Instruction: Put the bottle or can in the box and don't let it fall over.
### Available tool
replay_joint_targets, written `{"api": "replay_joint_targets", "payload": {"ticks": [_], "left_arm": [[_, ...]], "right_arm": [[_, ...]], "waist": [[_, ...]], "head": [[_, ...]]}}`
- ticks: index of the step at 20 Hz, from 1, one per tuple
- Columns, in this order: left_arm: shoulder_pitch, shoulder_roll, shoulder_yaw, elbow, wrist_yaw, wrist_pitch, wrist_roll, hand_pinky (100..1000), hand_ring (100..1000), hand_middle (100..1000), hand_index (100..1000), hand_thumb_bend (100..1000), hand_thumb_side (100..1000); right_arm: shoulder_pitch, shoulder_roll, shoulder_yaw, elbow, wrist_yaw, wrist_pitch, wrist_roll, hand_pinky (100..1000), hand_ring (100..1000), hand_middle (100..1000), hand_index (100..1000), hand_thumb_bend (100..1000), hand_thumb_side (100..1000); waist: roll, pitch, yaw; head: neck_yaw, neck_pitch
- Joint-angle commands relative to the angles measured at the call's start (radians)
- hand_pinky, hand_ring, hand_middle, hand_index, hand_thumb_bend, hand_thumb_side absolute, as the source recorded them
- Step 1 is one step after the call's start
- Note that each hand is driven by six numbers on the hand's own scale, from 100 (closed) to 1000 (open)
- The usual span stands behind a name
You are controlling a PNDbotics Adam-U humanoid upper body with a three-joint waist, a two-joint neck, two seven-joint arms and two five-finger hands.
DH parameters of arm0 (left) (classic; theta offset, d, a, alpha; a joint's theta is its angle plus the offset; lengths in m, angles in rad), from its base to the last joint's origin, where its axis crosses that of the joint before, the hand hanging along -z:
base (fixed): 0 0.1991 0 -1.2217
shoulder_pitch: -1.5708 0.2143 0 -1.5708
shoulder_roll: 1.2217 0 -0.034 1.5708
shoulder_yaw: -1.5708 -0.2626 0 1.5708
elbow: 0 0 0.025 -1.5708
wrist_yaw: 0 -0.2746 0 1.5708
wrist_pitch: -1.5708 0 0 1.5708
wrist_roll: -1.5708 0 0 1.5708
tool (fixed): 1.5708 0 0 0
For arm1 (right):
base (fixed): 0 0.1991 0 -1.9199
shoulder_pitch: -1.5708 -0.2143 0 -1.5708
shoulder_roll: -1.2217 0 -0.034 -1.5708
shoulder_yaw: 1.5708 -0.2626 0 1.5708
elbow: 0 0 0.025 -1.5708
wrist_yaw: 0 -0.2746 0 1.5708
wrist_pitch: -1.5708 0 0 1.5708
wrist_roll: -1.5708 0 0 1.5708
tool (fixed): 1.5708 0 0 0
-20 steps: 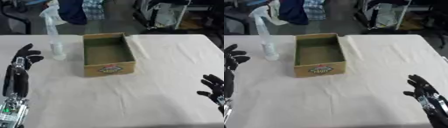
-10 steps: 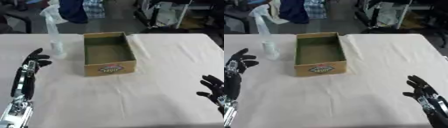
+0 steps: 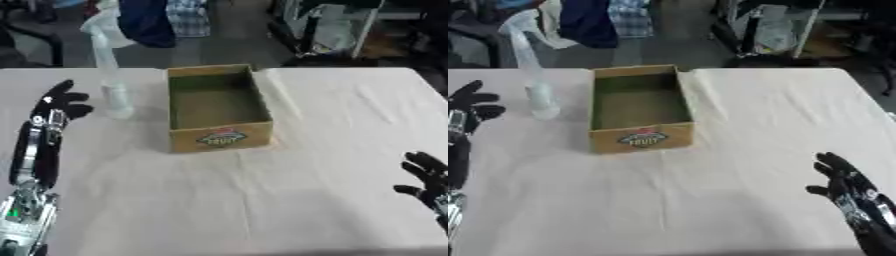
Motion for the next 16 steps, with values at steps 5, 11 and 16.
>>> {"api": "replay_joint_targets", "payload": {"ticks": [5,11,16], "left_arm": [[-0.092,0.202,0.029,-0.070,-0.091,0.057,-0.032,776,709,720,907,100,848],[-0.235,0.371,0.005,0.064,-0.195,0.114,-0.103,792,754,766,932,100,786],[-0.376,0.512,-0.064,0.205,-0.281,0.199,-0.189,811,789,808,943,100,868]], "right_arm": [[-0.001,-0.043,-0.007,-0.009,0.001,-0.004,0.000,793,1000,971,1000,100,616],[0.010,-0.061,-0.008,-0.008,0.007,-0.005,0.000,793,1000,971,1000,100,613],[0.014,-0.064,0.002,-0.006,0.005,-0.008,0.010,794,1000,972,1000,100,611]], "waist": [[0.021,-0.021,-0.010],[0.039,-0.037,-0.009],[0.037,-0.043,-0.025]], "head": [[-0.006,-0.013],[-0.006,-0.001],[0.009,-0.001]]}}
